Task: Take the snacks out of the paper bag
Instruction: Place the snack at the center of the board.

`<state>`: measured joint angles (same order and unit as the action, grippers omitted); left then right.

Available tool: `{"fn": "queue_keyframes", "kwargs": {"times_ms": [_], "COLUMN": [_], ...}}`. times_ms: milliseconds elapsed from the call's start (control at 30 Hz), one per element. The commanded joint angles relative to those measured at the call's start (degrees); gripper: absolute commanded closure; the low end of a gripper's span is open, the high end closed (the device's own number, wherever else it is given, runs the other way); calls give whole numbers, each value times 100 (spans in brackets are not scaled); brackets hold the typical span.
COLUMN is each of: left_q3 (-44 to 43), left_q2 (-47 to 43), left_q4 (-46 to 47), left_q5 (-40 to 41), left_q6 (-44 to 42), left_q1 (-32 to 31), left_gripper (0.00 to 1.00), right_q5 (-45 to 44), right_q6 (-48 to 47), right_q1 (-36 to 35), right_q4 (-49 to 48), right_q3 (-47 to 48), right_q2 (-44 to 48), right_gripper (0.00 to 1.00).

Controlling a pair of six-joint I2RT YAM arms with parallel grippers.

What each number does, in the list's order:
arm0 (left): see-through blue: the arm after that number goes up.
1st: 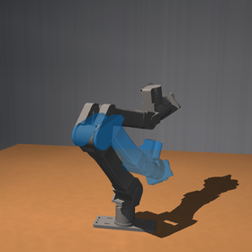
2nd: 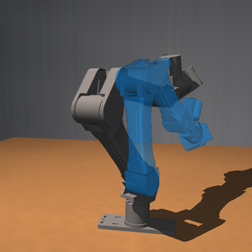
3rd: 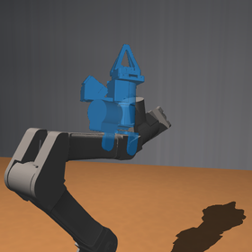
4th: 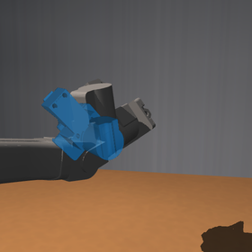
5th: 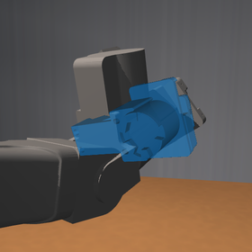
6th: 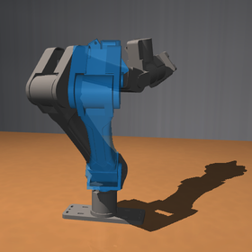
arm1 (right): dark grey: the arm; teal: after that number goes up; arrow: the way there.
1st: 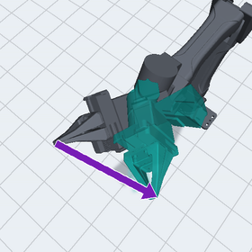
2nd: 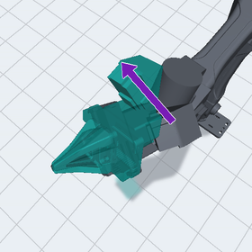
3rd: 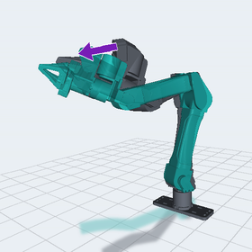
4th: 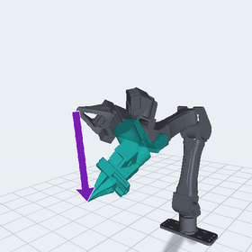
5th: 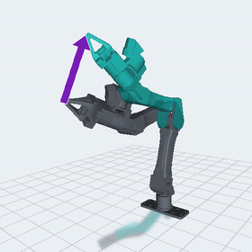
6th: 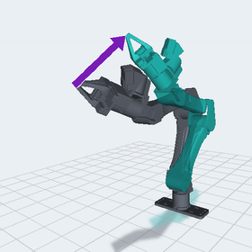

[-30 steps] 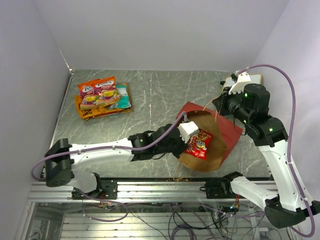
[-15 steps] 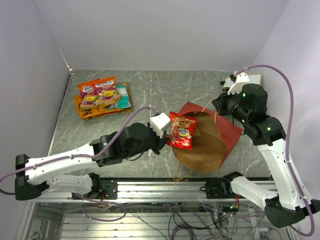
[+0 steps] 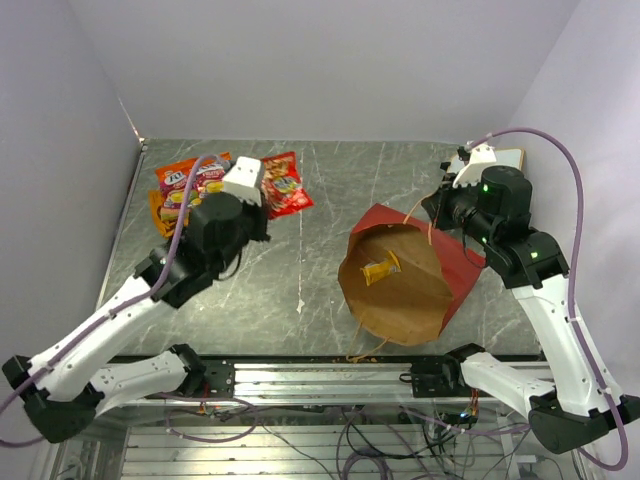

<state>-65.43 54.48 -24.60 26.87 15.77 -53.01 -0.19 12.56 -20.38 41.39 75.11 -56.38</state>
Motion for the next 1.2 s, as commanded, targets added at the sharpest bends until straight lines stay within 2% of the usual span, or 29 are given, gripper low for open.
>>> {"fn": "queue_keyframes", "kwargs": {"times_ms": [0,167,300,367,500,600,800,933,1000,1167], "left_q3": [-71,-74,48,134,99,107,452,950,1161,1062], "left_q2": [463,1193,1564,1667,1992,2245,2405,2271,2325,2751], "left_q4": [-13,246,780,1082,1274,1433,1987,2453,2791,2675], "left_q5": [-821,-1721,-2793,-3275,-3445,-3711,-4645,-5346,-5783,-5898], "left_q6": [-412,-423,123,465,689,551,-1207,-2041,-2315,-2648], "left_q1": [1525,3567,5257,5839,6303,6591,6948,7137,7231,7307], "left_gripper": [93,93,93,93,93,93,93,93,93,93], "right_q5": [70,114,77,42,-37,-67,-127,-56,-19,20], "right_q6": [36,36,3,-14,-42,-72,-154,-183,-196,-285], "right_q1": [-18,-20,-18,-23,-18,-19,-20,-18,-18,-20], "right_q4": [-148,-142,-119,-90,-82,-70,0,31,34,100], "right_q3": [-80,-58,-41,-45,-99,-95,-60,5,49,161], "right_q2": [32,46,93,125,203,223,258,201,165,109], "right_gripper": [100,100,100,100,100,100,100,100,100,100]}}
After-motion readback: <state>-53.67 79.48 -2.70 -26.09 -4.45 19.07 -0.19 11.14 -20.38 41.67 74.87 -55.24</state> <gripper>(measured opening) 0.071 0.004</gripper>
